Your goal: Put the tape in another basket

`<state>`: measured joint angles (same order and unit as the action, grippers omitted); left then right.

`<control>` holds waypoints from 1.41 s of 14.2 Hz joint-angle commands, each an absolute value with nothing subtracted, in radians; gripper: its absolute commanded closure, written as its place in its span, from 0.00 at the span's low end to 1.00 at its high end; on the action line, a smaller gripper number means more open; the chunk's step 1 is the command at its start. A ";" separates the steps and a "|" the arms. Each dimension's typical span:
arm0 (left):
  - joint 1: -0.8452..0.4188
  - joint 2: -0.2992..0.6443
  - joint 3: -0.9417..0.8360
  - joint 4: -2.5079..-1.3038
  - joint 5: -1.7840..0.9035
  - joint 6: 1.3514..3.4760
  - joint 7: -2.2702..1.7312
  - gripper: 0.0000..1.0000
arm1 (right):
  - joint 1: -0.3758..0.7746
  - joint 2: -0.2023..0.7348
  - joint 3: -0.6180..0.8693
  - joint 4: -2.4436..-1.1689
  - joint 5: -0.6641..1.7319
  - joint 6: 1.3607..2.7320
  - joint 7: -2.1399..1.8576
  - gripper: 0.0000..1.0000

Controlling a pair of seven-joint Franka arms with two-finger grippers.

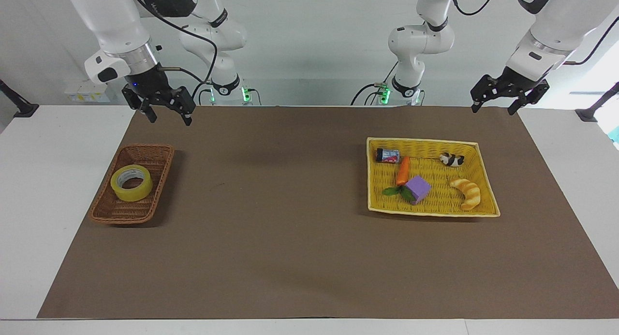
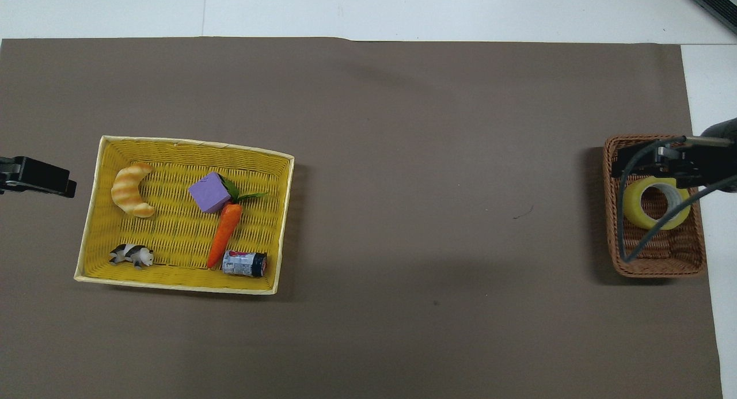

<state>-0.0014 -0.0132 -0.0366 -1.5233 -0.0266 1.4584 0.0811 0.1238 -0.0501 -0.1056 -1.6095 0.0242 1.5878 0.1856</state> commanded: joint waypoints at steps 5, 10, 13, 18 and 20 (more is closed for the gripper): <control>0.009 -0.017 -0.041 -1.514 -0.017 1.453 0.097 0.00 | 0.103 -0.097 -0.072 -1.595 -0.043 1.525 0.152 0.00; 0.009 -0.017 -0.041 -1.514 -0.017 1.453 0.097 0.00 | 0.101 -0.092 -0.078 -1.583 -0.069 1.499 0.086 0.00; 0.009 -0.017 -0.041 -1.514 -0.017 1.453 0.097 0.00 | 0.101 -0.090 -0.077 -1.529 -0.044 1.448 0.075 0.00; 0.009 -0.017 -0.041 -1.514 -0.017 1.453 0.097 0.00 | 0.095 -0.123 -0.087 -1.577 -0.037 1.450 0.072 0.00; 0.009 -0.017 -0.041 -1.514 -0.017 1.453 0.097 0.00 | 0.072 -0.123 -0.087 -1.577 -0.035 1.445 0.072 0.00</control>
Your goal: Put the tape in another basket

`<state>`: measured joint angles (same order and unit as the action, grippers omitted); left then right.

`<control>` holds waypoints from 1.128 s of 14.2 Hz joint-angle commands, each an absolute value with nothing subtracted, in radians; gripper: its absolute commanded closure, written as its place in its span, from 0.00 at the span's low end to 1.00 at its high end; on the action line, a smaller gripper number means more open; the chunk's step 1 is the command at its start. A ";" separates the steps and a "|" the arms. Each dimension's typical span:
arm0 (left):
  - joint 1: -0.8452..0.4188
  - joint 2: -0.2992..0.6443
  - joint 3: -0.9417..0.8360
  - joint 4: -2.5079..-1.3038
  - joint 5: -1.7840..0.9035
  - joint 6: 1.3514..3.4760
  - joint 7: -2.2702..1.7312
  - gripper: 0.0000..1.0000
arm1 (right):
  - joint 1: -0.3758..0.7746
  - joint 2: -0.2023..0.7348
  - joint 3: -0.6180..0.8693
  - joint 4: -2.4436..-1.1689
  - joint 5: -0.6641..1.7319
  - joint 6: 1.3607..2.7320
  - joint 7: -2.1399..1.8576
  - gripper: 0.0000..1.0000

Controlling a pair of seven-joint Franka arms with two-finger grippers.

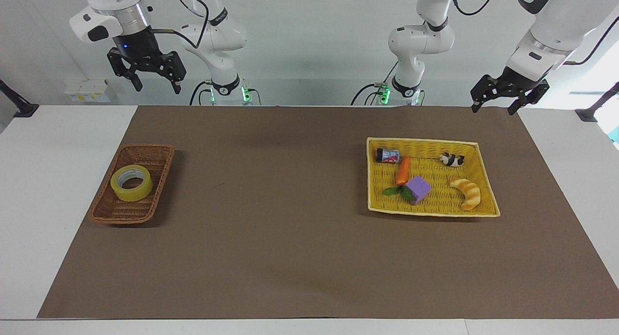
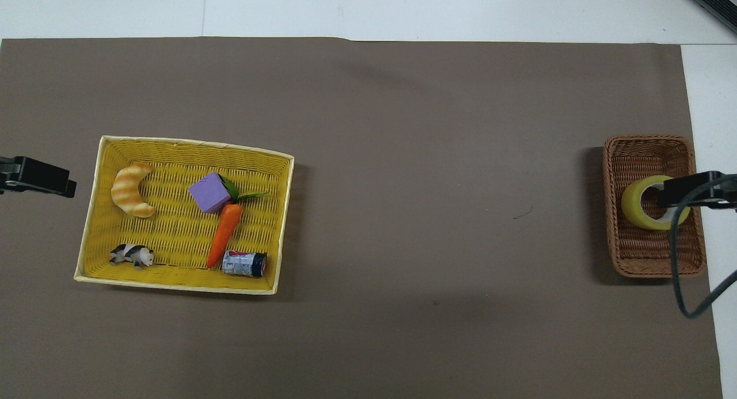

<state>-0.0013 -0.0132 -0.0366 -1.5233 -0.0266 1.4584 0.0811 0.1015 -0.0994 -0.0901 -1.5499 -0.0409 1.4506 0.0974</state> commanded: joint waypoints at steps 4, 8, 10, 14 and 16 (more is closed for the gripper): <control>0.009 -0.017 -0.041 -1.514 -0.017 1.451 0.097 0.00 | 0.071 -0.114 -0.087 -1.565 -0.034 1.448 0.036 0.00; 0.009 -0.017 -0.041 -1.514 -0.017 1.453 0.097 0.00 | 0.064 -0.117 -0.086 -1.569 -0.022 1.444 0.032 0.00; 0.009 -0.017 -0.041 -1.514 -0.017 1.453 0.097 0.00 | 0.064 -0.120 -0.087 -1.571 0.014 1.437 0.037 0.00; 0.009 -0.017 -0.041 -1.514 -0.017 1.453 0.097 0.00 | 0.063 -0.121 -0.087 -1.574 0.011 1.437 0.026 0.00; 0.009 -0.017 -0.041 -1.514 -0.017 1.453 0.097 0.00 | 0.057 -0.120 -0.089 -1.574 -0.003 1.443 0.023 0.00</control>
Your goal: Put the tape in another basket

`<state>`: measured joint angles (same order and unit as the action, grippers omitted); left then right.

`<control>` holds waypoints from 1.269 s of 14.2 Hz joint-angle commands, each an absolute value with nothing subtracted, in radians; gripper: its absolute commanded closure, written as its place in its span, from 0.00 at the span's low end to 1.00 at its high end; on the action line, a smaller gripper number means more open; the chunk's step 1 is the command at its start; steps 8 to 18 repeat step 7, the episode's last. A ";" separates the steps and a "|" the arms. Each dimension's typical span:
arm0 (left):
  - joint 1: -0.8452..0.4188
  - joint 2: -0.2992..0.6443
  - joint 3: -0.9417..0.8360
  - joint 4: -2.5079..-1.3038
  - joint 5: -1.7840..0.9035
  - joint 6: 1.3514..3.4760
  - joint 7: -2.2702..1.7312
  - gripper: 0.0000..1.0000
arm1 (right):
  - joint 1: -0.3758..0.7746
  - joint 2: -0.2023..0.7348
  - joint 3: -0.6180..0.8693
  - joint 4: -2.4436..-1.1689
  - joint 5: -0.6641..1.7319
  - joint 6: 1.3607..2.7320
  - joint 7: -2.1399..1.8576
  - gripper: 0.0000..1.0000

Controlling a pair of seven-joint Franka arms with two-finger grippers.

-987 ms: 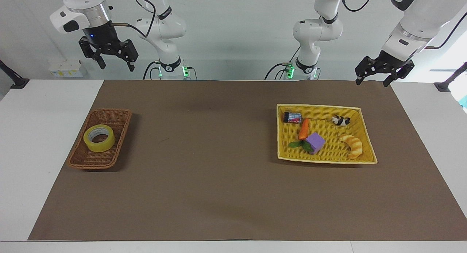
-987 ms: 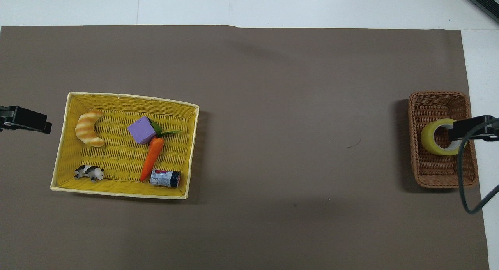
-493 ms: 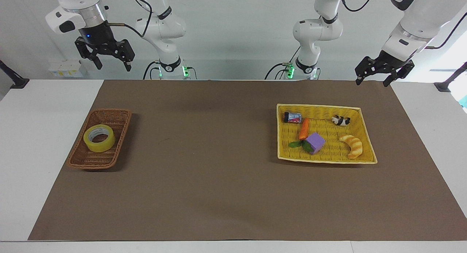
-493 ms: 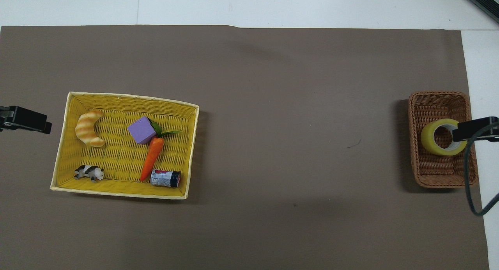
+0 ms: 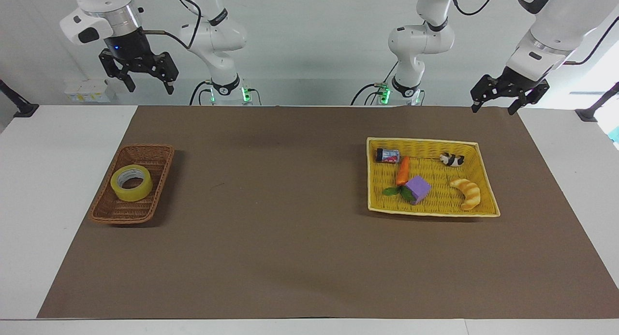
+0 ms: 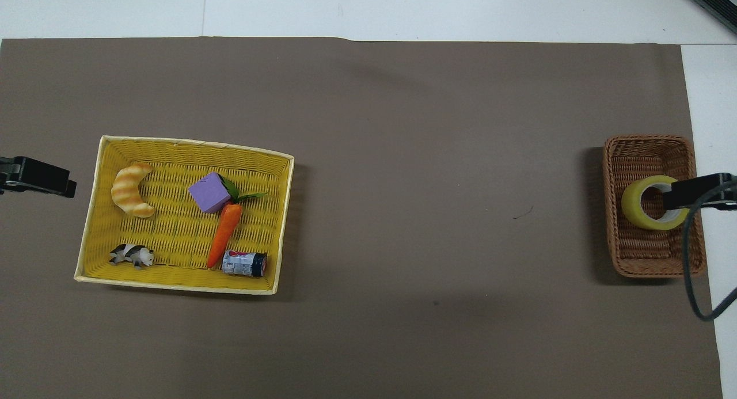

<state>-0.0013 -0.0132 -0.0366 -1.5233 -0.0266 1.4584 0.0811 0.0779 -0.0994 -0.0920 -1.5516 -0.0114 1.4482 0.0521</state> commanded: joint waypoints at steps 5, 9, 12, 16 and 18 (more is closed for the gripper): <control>0.009 -0.017 -0.041 -1.514 -0.017 1.453 0.097 0.00 | 0.049 -0.123 -0.089 -1.577 -0.008 1.442 0.023 0.00; 0.009 -0.017 -0.041 -1.514 -0.017 1.451 0.097 0.00 | 0.049 -0.123 -0.089 -1.578 -0.008 1.442 0.021 0.00; 0.009 -0.017 -0.041 -1.514 -0.017 1.451 0.097 0.00 | 0.049 -0.123 -0.089 -1.578 -0.008 1.442 0.021 0.00; 0.009 -0.017 -0.041 -1.514 -0.017 1.451 0.097 0.00 | 0.049 -0.123 -0.089 -1.578 -0.008 1.442 0.021 0.00; 0.009 -0.017 -0.041 -1.514 -0.017 1.451 0.097 0.00 | 0.049 -0.123 -0.089 -1.578 -0.008 1.442 0.021 0.00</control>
